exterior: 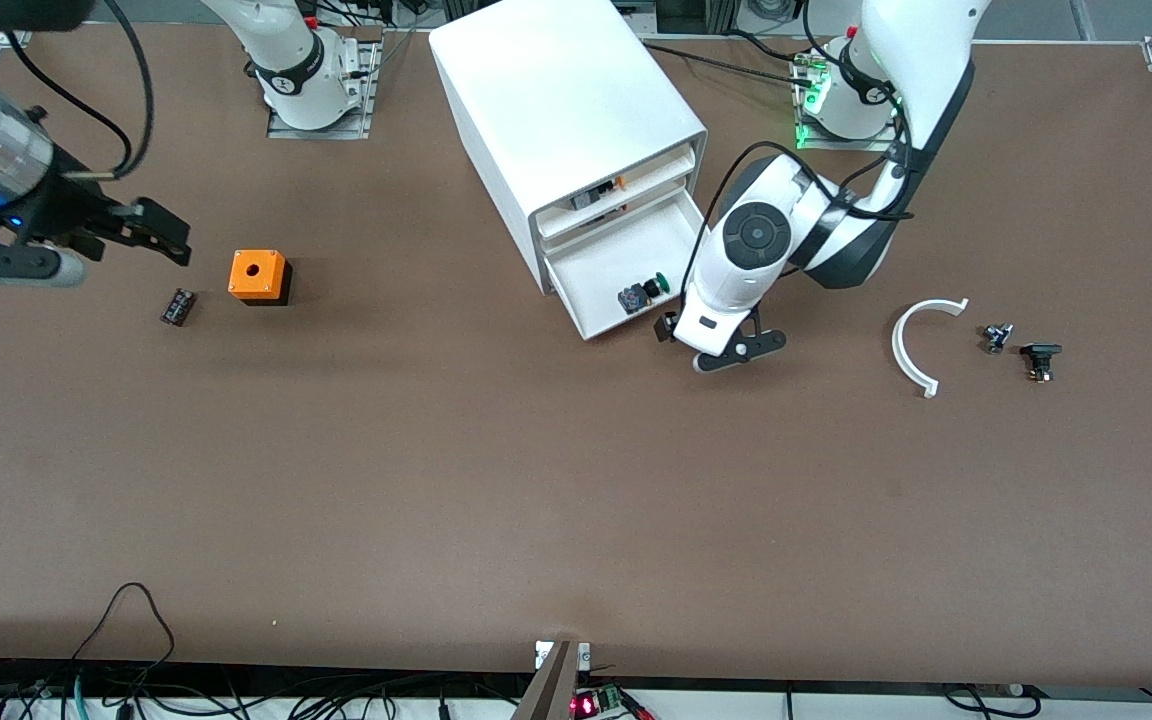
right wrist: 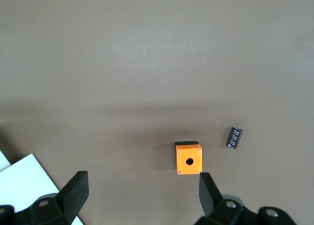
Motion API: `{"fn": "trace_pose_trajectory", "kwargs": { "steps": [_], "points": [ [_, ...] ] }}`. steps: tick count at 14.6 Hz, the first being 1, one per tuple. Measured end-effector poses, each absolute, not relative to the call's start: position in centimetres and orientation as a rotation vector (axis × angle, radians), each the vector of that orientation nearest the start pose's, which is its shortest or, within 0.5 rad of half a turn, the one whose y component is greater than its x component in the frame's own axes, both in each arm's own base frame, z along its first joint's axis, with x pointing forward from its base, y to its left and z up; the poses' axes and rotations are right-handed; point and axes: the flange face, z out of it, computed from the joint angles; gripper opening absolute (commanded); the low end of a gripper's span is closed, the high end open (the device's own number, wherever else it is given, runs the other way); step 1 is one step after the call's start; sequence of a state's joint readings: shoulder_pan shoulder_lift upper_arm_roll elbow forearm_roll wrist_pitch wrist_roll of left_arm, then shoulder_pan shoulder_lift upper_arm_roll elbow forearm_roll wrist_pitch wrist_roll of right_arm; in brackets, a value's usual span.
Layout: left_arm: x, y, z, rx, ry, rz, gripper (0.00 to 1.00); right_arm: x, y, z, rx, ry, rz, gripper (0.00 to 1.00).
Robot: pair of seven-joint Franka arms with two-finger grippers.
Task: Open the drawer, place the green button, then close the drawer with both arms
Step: 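Push the drawer closed into the cabinet with the left gripper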
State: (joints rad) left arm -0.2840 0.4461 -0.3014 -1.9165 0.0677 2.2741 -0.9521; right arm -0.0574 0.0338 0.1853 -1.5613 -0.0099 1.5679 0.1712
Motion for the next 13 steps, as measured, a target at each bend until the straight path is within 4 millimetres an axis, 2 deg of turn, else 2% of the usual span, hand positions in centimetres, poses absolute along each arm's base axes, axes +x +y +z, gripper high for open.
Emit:
{"fn": "trace_pose_trajectory", "kwargs": {
  "steps": [3, 6, 13],
  "points": [
    [51.3, -34.1, 24.2, -3.132, -0.594, 0.126, 1.0, 54.5, 5.5, 62.5, -3.144, 0.071, 0.036, 1.0],
    [49.8, -34.9, 22.5, -3.128, -0.6, 0.143, 1.0, 53.9, 5.7, 63.1, -3.145, 0.039, 0.03, 1.0],
    [45.1, -39.5, 22.2, -3.133, -0.594, 0.224, 1.0, 54.6, 5.8, 64.0, -3.14, 0.026, -0.025, 1.0]
  ]
}}
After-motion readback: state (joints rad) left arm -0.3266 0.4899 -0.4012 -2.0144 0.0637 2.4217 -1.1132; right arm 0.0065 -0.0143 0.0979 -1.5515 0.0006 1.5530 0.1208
